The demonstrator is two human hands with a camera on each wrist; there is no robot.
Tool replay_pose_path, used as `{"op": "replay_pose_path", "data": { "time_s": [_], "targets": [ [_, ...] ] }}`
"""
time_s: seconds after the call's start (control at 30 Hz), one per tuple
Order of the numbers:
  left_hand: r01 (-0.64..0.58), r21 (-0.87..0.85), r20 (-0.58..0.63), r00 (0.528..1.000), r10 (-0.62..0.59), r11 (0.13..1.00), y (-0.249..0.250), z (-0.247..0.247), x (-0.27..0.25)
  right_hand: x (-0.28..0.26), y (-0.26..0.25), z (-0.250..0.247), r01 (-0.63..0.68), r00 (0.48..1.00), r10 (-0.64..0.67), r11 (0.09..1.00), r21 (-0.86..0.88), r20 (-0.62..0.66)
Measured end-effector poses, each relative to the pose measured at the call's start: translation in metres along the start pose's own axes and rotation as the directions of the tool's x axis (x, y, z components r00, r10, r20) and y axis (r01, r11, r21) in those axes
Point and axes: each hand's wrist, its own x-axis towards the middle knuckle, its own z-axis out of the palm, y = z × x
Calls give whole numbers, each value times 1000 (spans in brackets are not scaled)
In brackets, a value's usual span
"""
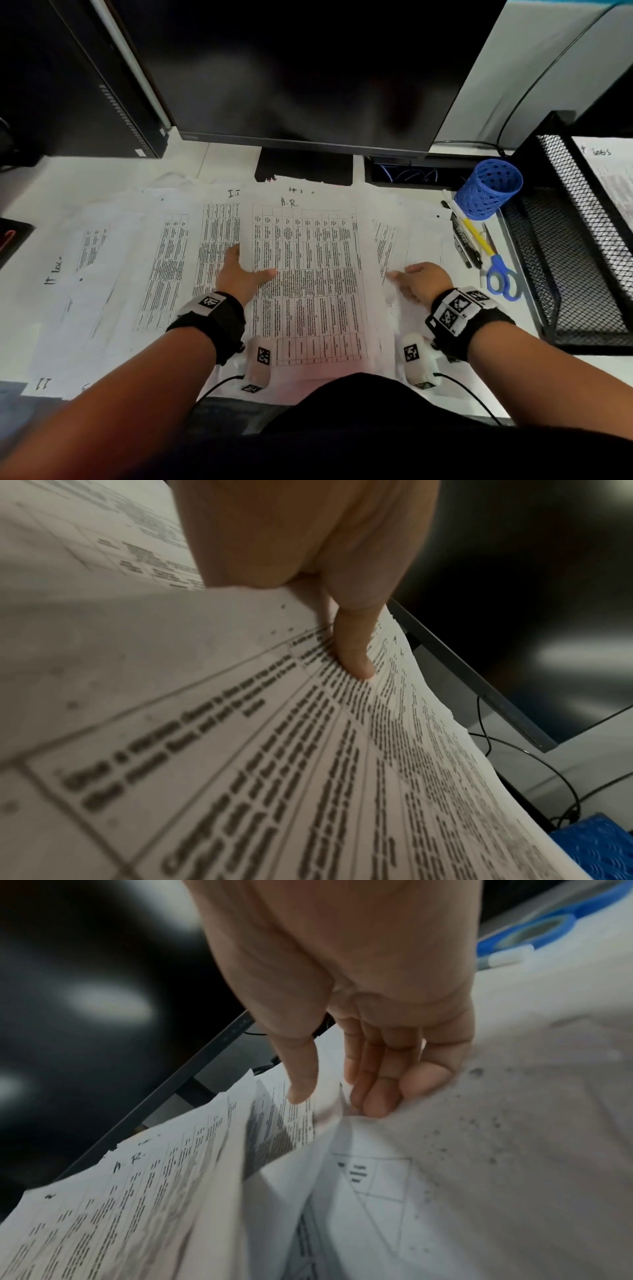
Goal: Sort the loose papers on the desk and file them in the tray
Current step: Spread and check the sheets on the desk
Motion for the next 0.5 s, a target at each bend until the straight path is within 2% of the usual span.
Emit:
{"op": "replay_pose_path", "data": {
  "time_s": [0.07,0.13,0.23,0.3,0.37,0.5],
  "targets": [
    [-7,-55,38,999,9,998,-1,3,-2,0,-3,2,-9,998,10,1000,-16,60],
    [12,-19,94,995,-10,1000,-3,5,-2,1,-5,5,17,997,-9,994,-106,74],
    [-1,53,163,987,-8,999,-3,9,-5,1,-6,9,113,993,-119,980,-165,-24],
    [-7,31,130,992,2,999,-4,9,-6,2,-4,6,149,979,-166,980,-135,-120],
    [13,-27,78,997,-11,1000,-3,5,-5,5,0,-1,159,971,-166,986,-50,-175],
    [21,-127,73,997,-12,992,0,-12,-3,10,2,-25,187,981,-157,928,321,-118]
  ]
}}
